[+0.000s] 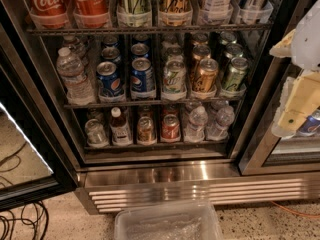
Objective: Pick orange can from middle shelf of fridge
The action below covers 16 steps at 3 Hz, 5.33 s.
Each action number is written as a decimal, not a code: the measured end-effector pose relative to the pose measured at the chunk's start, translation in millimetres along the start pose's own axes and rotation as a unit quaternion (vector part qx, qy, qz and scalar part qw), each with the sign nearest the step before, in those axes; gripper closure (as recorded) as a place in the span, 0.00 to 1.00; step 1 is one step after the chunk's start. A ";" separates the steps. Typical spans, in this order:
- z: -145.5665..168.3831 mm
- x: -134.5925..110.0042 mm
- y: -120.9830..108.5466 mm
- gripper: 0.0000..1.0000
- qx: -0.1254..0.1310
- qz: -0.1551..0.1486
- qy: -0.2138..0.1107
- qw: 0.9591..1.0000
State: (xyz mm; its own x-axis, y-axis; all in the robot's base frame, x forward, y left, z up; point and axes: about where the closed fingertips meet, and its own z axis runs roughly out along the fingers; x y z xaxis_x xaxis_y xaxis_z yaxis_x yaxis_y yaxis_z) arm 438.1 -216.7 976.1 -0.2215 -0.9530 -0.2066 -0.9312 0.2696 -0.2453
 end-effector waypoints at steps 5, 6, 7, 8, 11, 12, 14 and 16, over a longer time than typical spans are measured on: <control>50.9 -24.7 5.4 0.00 0.019 0.138 -0.136 0.981; 56.4 -31.5 4.9 0.00 0.021 0.148 -0.162 0.976; 80.3 -44.1 7.9 0.00 0.016 0.189 -0.221 0.957; 99.8 -62.1 6.0 0.00 0.027 0.242 -0.286 0.927; 137.4 -82.4 -20.0 0.00 0.042 0.289 -0.320 0.901; 167.6 -74.1 -25.4 0.00 0.064 0.337 -0.336 0.877; 174.4 -86.9 -30.6 0.00 0.125 0.369 -0.377 0.841; 185.4 -85.8 -39.5 0.02 0.136 0.392 -0.392 0.821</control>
Offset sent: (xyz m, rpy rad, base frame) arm 0.0251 0.0183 -0.0397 0.3362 -0.1564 -0.2100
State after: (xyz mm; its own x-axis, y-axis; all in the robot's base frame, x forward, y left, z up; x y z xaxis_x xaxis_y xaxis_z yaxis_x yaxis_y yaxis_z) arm 547.6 -119.9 828.0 -0.3685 -0.1193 -0.9219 -0.4686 0.8803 0.0735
